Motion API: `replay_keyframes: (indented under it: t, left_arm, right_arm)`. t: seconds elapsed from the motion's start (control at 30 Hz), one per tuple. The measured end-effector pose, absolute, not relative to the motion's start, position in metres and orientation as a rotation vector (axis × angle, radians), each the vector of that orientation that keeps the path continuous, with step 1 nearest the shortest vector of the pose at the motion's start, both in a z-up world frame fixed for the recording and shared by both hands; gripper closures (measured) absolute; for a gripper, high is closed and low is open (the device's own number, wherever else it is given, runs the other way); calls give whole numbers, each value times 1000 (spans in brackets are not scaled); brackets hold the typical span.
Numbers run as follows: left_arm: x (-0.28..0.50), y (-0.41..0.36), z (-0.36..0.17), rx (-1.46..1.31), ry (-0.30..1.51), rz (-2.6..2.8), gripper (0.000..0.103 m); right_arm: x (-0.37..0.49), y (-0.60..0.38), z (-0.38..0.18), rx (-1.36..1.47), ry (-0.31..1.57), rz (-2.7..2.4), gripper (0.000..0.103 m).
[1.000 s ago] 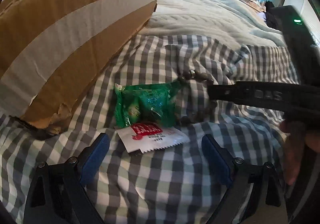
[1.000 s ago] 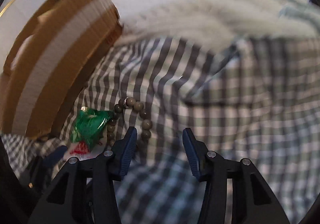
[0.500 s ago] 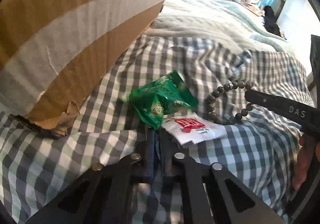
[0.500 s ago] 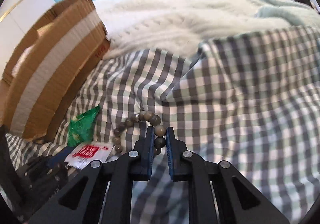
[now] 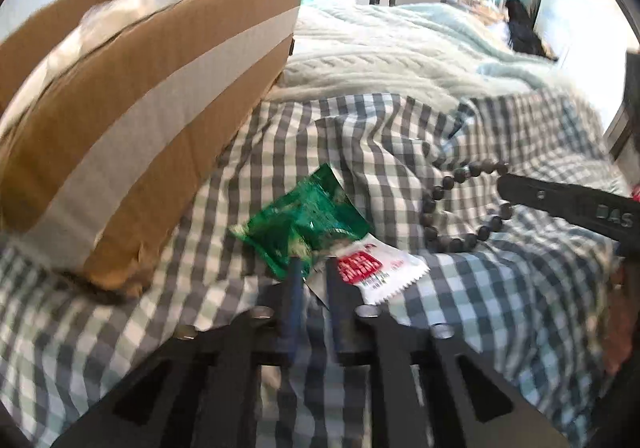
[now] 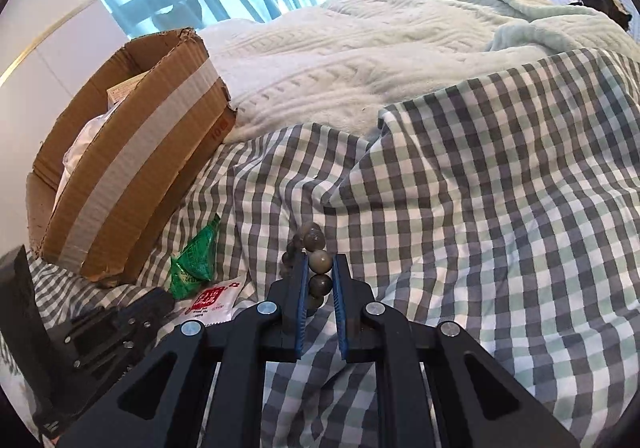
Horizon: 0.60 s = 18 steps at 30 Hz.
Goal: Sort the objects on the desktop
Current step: 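Grasp the green packet with the left tool while the right grasps the brown bead bracelet, then carry the green packet and bead bracelet into the cardboard box and open both tools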
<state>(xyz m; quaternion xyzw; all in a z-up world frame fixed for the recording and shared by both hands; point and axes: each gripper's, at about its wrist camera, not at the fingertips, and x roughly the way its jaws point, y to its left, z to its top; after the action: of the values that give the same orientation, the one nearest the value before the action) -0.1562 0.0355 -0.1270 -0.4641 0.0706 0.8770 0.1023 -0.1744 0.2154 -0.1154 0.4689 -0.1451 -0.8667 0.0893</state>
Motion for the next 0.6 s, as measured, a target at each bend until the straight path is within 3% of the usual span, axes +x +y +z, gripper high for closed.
replay_keyframes:
  t: [0.03,0.27,0.37,0.43,0.47,0.5,0.6]
  left_arm:
    - [-160,39,-128,-1371,240,2586,47]
    - [-199,48,-143,-1426,257,2568,29]
    - [-211,36,-157,-1539,130,2501,34]
    - [-207,31,-154,-1511,84,2472,57]
    - [-205,31,-152,-1502,88,2474,59]
    - [-201,31,-149,-1491,100,2485,71]
    - [-194,26,-142,-1467,57,2473,77]
  right_arm:
    - [-174,215,-115,1394,-427,-2575,92]
    - [-175,214,-121,1423,-417,-2566,92]
    - [-174,215,-121,1423,-419,-2567,92]
    - [-174,215,-121,1421,-417,-2568,92]
    - [-174,215,-121,1416,-417,-2571,92]
    - [-173,215,-119,1412,-416,-2572,92]
    - [-168,213,-112,1389,-410,-2579,92]
